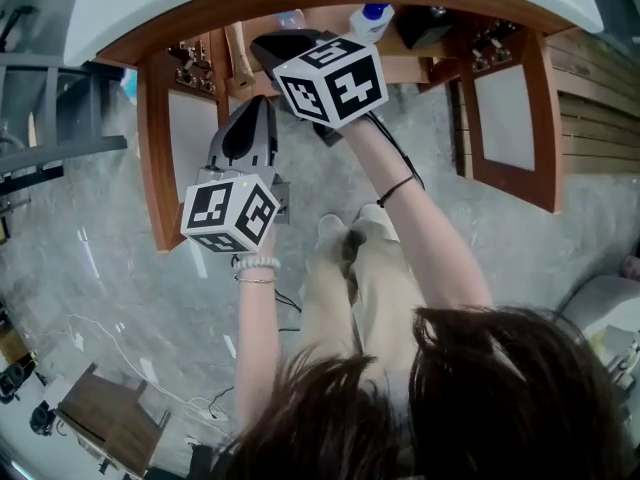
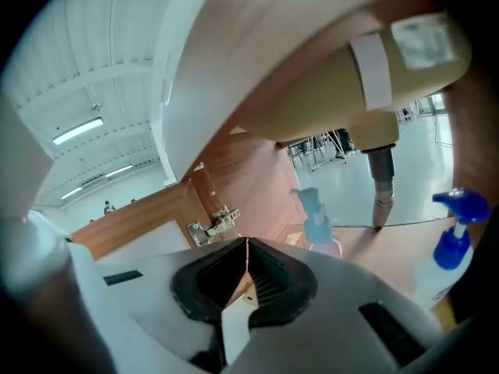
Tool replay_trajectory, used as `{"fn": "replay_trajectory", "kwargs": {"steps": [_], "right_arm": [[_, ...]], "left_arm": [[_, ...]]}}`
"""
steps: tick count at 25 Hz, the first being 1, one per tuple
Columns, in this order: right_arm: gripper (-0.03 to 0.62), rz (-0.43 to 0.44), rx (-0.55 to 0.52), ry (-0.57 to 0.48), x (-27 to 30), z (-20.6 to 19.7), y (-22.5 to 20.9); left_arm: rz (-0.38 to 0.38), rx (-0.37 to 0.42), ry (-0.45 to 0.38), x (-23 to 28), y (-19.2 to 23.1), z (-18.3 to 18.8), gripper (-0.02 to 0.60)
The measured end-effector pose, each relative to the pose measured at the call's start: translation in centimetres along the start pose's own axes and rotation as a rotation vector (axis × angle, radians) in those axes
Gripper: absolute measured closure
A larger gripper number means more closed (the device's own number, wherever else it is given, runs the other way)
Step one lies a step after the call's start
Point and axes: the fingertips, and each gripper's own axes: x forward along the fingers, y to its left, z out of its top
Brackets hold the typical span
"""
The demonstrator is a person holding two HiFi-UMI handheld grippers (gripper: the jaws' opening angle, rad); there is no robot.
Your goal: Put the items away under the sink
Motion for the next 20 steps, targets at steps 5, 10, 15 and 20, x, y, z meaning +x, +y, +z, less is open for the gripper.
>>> {"fn": "replay_trajectory", "kwargs": {"steps": [5,10,15,20], "right_arm": [[0.577,0.019,0.019,-0.019,-3.5,1.5,1.1],[0.577,0.033,0.036,-0.043,-7.0,3.5,2.5],[0.577,0.053,0.036,-0.065,-10.3,5.8,4.3],[0.577,0.095,0.046,-0.084,-13.4,7.3,6.4]], "left_arm": [[-0.021,-0.005,0.016,-0.7,-2.1,1.5,0.580],[-0.039,-0.005,0.025,-1.6,-4.1,3.6,0.580],[-0.052,-0.010,0.020,-2.6,-5.8,6.2,0.580],[-0.070,-0.015,0.015,-3.3,-7.6,8.4,0.580]]}}
